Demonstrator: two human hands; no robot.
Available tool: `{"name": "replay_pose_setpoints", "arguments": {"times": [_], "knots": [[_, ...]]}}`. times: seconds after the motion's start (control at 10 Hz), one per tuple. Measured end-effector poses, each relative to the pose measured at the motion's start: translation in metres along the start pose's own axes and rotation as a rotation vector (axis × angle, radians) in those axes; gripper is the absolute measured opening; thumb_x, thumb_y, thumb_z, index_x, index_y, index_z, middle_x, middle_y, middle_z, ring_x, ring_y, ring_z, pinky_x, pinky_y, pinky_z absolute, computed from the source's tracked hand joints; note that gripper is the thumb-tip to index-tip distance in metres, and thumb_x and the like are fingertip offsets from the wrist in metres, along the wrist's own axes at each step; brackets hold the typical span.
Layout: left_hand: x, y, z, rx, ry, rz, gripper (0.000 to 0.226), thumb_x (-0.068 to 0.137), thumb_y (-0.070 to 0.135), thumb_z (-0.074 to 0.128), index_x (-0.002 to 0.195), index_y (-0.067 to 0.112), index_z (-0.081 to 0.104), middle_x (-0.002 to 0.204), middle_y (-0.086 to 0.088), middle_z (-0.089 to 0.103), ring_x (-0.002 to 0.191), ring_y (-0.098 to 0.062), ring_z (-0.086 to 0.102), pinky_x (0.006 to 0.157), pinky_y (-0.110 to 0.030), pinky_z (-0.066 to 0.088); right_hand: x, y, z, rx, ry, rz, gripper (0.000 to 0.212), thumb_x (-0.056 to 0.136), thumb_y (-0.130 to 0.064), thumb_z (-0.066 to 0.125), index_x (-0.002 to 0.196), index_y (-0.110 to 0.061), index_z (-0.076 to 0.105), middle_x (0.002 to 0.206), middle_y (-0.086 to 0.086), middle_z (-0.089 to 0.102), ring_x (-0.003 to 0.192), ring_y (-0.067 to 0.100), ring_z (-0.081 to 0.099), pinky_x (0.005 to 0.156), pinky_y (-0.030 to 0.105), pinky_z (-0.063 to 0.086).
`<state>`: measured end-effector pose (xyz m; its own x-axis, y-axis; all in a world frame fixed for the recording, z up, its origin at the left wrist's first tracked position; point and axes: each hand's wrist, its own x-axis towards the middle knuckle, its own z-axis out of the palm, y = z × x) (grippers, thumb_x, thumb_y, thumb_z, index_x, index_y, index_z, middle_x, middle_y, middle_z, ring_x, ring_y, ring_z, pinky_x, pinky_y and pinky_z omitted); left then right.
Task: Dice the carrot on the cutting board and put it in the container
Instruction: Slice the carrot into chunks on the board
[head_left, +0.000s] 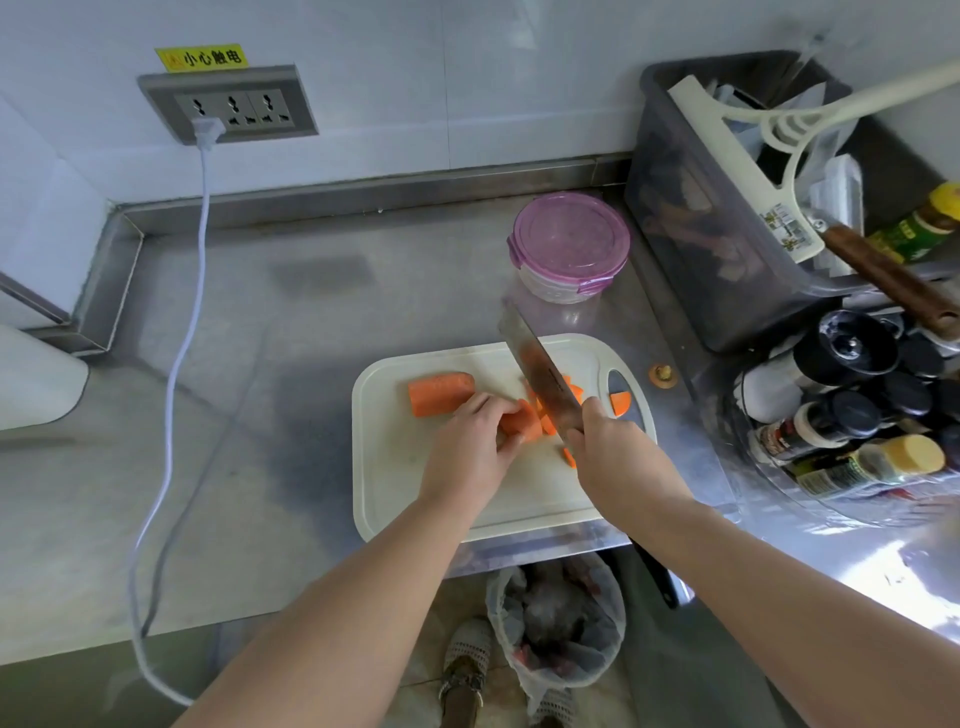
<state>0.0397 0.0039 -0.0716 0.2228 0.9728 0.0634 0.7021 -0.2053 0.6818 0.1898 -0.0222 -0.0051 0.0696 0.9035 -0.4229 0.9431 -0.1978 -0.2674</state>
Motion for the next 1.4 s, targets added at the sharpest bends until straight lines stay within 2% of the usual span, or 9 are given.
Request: {"name": "replay_pose_setpoints", "arguments": {"times": [0.3,0.4,0.6,0.7,0.8,0.9,1.0,1.2,1.4], "knots": [[0.000,0.000,0.001,0.014,0.001,0.007,0.027,0.084,0.014,0.069,0.111,0.011,0.066,0.111,0.001,0.060,0.097,-0.017,0.061,0.083,-0.027,0.047,-0.010,-0.005,0.010,-0.040,0.021,0.035,0.032,0.101,-0.012,0.038,0.132,-0.007,0.034,0.085,0.007,0.054,0.070,0.019,0.060,0.052,0.026,0.042],[0.000,0.000,0.001,0.016,0.011,0.015,0.024,0.084,0.016,0.070,0.107,0.011,0.067,0.107,0.001,0.060,0.091,-0.018,0.063,0.080,-0.033,0.050,-0.009,-0.004,0.009,0.021,-0.006,0.038,0.025,0.102,-0.017,0.029,0.121,-0.007,0.041,0.070,0.004,0.033,0.085,0.027,0.061,0.065,0.032,0.042],[0.001,0.000,0.002,0.033,0.032,0.031,0.019,0.083,0.019,0.071,0.101,0.012,0.069,0.102,0.001,0.062,0.087,-0.019,0.064,0.074,-0.035,0.051,-0.013,-0.007,0.007,0.117,0.003,0.102,0.024,0.102,-0.017,0.029,0.119,-0.008,0.043,0.072,0.004,0.034,0.077,0.023,0.048,0.069,0.033,0.043],[0.001,-0.001,0.002,0.028,0.030,0.034,0.019,0.083,0.017,0.071,0.101,0.011,0.069,0.102,0.001,0.062,0.087,-0.019,0.063,0.075,-0.033,0.050,-0.014,-0.010,0.005,0.150,-0.048,0.164,0.042,0.100,-0.007,0.039,0.140,-0.001,0.031,0.110,0.013,0.051,0.068,0.017,0.046,0.064,0.030,0.046],[0.002,-0.002,0.003,0.030,0.028,0.035,0.020,0.083,0.019,0.071,0.102,0.013,0.069,0.103,0.001,0.062,0.090,-0.019,0.063,0.075,-0.032,0.050,-0.008,-0.005,0.008,0.012,-0.085,0.085,0.040,0.101,-0.010,0.041,0.138,0.001,0.032,0.122,0.014,0.053,0.087,0.020,0.060,0.071,0.031,0.050],[0.002,-0.003,0.004,0.020,0.030,0.027,0.021,0.084,0.021,0.071,0.103,0.013,0.069,0.103,0.001,0.062,0.091,-0.018,0.062,0.075,-0.028,0.048,-0.004,-0.006,0.009,0.036,-0.088,0.044,0.026,0.102,-0.016,0.030,0.120,-0.002,0.043,0.100,0.015,0.055,0.097,0.033,0.061,0.074,0.038,0.046],[0.001,-0.003,0.003,0.021,0.025,0.021,0.022,0.084,0.020,0.071,0.104,0.013,0.068,0.104,0.001,0.062,0.092,-0.018,0.062,0.074,-0.024,0.043,0.003,-0.005,0.015,0.009,-0.101,0.039,0.027,0.102,-0.016,0.030,0.120,-0.002,0.044,0.090,0.010,0.046,0.096,0.033,0.060,0.076,0.040,0.047],[0.001,-0.005,0.003,0.047,0.010,0.017,0.025,0.084,0.018,0.069,0.109,0.014,0.067,0.105,0.002,0.061,0.093,-0.018,0.060,0.071,-0.022,0.039,0.015,-0.010,0.030,-0.103,-0.114,0.066,0.060,0.098,-0.008,0.048,0.147,-0.008,0.014,0.067,-0.002,0.041,0.052,0.008,0.039,0.042,0.020,0.031],[-0.002,-0.006,0.002,0.067,0.019,0.051,0.025,0.082,0.017,0.071,0.107,0.012,0.069,0.101,0.001,0.063,0.090,-0.019,0.062,0.069,-0.016,0.036,0.016,-0.002,0.024,0.009,-0.097,0.053,0.031,0.104,-0.024,0.032,0.127,-0.005,0.040,0.088,0.007,0.055,0.074,0.022,0.052,0.065,0.035,0.046]]}}
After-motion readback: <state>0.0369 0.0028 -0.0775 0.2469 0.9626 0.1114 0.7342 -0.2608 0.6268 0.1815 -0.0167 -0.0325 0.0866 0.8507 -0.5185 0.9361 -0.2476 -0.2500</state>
